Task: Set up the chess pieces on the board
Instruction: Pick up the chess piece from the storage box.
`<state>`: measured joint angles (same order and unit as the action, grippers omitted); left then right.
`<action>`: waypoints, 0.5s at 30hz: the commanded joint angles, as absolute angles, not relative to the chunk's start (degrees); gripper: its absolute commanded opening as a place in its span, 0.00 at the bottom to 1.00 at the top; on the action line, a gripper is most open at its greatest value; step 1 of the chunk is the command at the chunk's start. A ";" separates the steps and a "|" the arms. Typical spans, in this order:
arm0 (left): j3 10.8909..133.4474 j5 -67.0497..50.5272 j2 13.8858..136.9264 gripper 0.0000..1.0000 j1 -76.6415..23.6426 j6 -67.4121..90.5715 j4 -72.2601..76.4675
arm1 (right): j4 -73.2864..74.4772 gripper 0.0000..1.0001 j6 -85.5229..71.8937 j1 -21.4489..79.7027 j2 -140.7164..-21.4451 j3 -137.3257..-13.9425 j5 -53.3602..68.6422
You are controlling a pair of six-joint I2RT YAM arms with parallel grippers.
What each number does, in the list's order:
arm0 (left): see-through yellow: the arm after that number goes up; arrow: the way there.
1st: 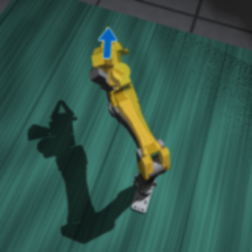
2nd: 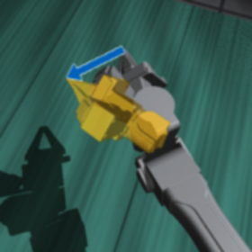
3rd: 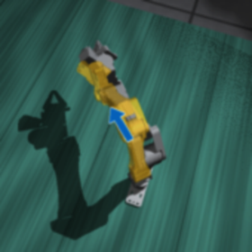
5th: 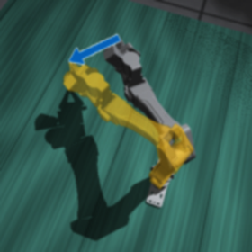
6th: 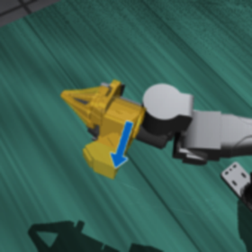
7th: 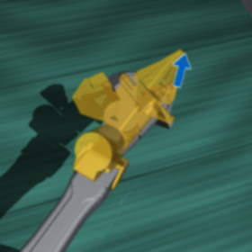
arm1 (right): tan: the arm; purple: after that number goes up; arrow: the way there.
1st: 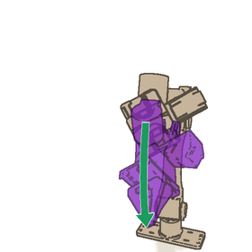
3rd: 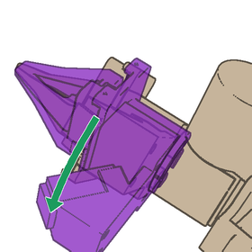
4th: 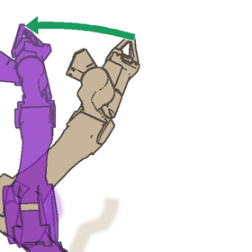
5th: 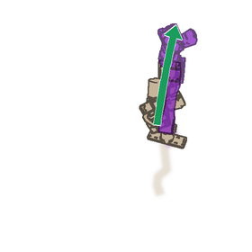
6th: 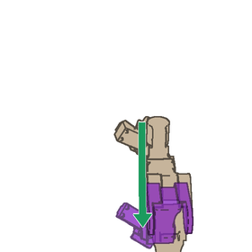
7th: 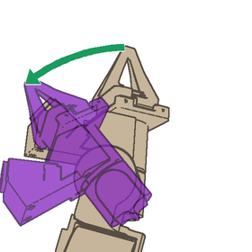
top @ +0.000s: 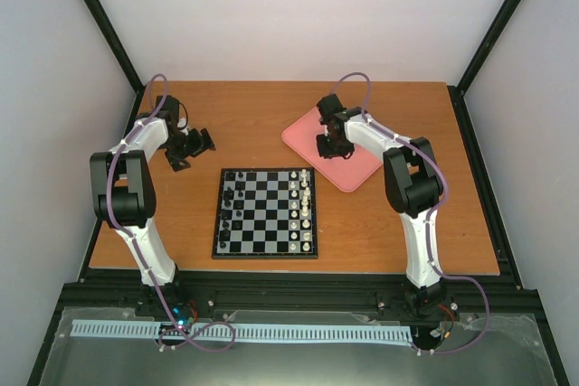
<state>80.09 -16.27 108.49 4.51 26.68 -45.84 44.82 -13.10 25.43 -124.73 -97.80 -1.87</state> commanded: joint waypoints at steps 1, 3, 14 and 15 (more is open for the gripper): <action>80.81 -16.70 108.81 1.00 4.66 26.10 -45.30 | 45.52 0.28 -12.96 25.62 -124.95 -99.81 -2.05; 80.99 -16.70 108.96 1.00 4.63 26.10 -45.37 | 45.73 0.27 -12.92 25.66 -125.26 -100.01 -2.18; 80.77 -16.53 108.88 1.00 4.59 26.02 -45.44 | 47.16 0.24 -13.09 25.66 -127.66 -102.35 -2.81; 80.77 -16.56 108.83 1.00 4.57 26.03 -45.49 | 47.34 0.24 -13.05 25.66 -127.96 -102.53 -2.68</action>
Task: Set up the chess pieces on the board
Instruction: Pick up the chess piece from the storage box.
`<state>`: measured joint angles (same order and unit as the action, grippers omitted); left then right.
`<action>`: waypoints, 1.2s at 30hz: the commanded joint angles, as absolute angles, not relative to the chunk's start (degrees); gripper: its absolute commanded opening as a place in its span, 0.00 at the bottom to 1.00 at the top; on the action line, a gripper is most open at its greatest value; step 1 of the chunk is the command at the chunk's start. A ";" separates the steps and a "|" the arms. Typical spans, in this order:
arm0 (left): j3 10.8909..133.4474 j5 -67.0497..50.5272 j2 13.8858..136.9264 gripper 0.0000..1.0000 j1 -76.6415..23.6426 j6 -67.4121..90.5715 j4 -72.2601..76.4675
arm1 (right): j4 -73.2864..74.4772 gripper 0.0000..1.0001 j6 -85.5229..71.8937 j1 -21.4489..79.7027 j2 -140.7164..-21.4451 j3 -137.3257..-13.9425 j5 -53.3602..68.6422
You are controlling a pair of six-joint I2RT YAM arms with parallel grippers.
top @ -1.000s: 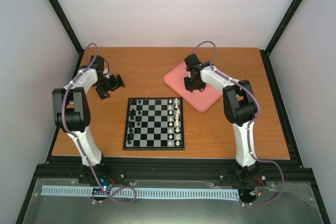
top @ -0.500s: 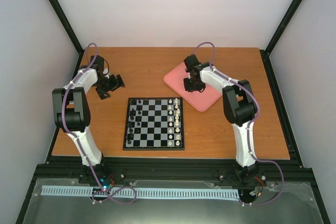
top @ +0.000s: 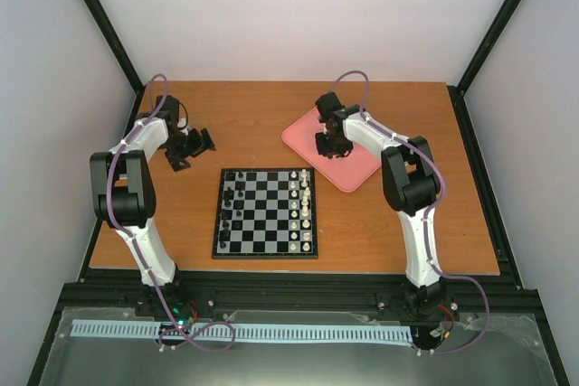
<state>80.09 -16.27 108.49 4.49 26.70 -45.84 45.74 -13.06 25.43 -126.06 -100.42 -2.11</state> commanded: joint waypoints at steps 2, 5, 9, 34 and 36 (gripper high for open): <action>80.74 -16.49 108.80 1.00 4.56 26.02 -45.51 | 47.50 0.25 -13.26 25.62 -128.09 -102.45 -2.74; 80.76 -16.45 108.72 1.00 4.57 26.02 -45.45 | 47.76 0.25 -13.45 25.67 -128.31 -102.32 -3.21; 80.77 -16.36 108.80 1.00 4.61 26.02 -45.45 | 47.69 0.24 -13.27 25.66 -128.41 -102.48 -3.60; 80.69 -16.01 107.09 1.00 4.57 25.94 -45.71 | 50.40 0.03 -11.04 26.86 -119.04 -106.76 -6.04; 80.73 -15.78 106.69 1.00 4.60 25.78 -45.88 | 51.46 0.03 -10.67 27.78 -117.25 -107.82 -5.81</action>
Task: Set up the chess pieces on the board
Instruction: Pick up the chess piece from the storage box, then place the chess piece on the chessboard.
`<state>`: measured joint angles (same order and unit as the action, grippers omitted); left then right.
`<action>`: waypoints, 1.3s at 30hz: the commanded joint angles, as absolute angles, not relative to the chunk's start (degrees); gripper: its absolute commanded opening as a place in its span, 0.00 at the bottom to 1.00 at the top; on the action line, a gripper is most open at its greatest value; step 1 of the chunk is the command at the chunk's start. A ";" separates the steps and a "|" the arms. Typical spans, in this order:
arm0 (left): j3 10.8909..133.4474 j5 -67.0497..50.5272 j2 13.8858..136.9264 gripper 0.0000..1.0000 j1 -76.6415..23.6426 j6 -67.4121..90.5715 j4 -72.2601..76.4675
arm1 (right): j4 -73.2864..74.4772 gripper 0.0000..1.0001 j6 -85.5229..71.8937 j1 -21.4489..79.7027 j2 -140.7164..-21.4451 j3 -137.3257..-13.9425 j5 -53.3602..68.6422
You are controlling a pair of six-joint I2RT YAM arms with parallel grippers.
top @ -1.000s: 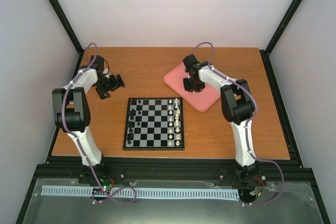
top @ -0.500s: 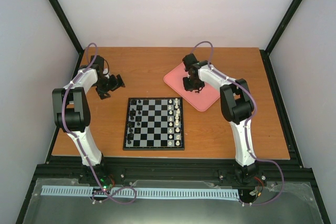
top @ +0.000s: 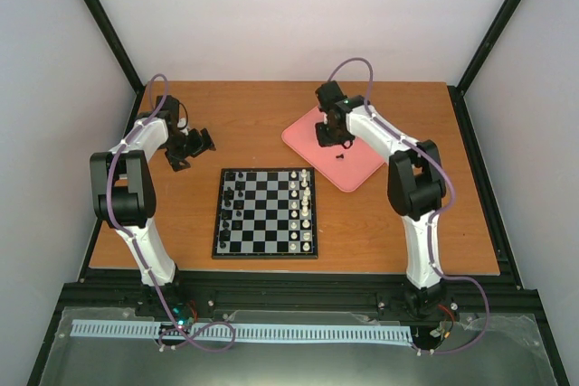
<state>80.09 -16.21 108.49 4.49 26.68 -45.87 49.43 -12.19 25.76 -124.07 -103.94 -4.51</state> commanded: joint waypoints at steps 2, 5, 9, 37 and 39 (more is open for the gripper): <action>80.71 -15.58 106.37 1.00 4.57 25.69 -46.01 | 53.55 0.03 -10.55 29.23 -116.25 -109.86 -4.85; 80.36 -15.34 105.77 1.00 4.57 25.67 -45.85 | 56.49 0.03 -10.91 33.45 -114.74 -111.54 -4.04; 80.25 -14.95 105.51 1.00 4.57 25.49 -45.77 | 57.76 0.03 -13.84 42.01 -112.65 -110.67 -1.12; 80.33 -13.68 104.60 1.00 4.57 25.15 -45.28 | 50.71 0.03 -17.04 68.12 -113.97 -98.32 5.82; 80.55 -13.63 104.66 1.00 4.57 25.26 -45.29 | 49.91 0.03 -16.58 68.52 -114.66 -98.38 5.56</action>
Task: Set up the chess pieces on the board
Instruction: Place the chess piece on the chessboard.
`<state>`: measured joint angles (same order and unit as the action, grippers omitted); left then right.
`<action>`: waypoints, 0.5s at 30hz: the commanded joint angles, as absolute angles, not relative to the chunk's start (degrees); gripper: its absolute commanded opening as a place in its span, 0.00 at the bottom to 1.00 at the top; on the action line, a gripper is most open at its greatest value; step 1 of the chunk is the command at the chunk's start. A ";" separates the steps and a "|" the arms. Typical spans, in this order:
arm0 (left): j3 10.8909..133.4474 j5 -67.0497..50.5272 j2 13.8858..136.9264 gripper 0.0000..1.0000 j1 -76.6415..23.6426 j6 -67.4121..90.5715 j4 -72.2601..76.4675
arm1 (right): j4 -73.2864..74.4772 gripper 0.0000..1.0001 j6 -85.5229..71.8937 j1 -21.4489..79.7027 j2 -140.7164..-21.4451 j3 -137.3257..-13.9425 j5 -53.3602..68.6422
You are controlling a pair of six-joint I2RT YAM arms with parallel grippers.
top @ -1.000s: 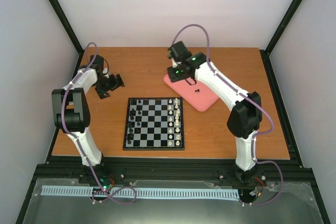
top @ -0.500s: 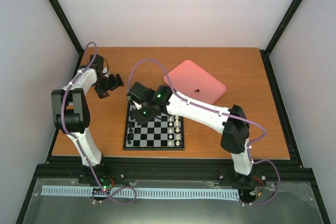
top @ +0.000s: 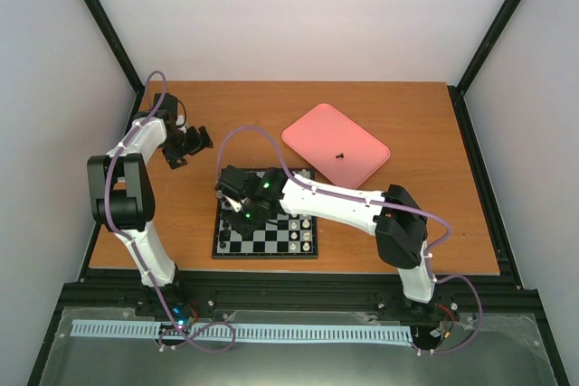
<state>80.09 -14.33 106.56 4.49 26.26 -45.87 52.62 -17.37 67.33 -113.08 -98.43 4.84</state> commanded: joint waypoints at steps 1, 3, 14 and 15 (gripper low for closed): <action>80.75 -13.56 104.69 1.00 4.59 25.16 -45.31 | 49.46 0.03 -16.41 68.55 -115.08 -98.51 5.54; 80.89 -13.54 104.83 1.00 4.57 25.08 -45.46 | 49.14 0.03 -16.04 68.51 -116.45 -99.32 5.64; 81.76 -13.88 105.46 1.00 4.57 25.25 -45.47 | 50.32 0.03 -14.61 68.55 -123.59 -104.65 6.30; 81.86 -13.94 105.51 1.00 4.57 25.23 -45.44 | 50.29 0.03 -14.53 68.60 -123.87 -104.85 6.24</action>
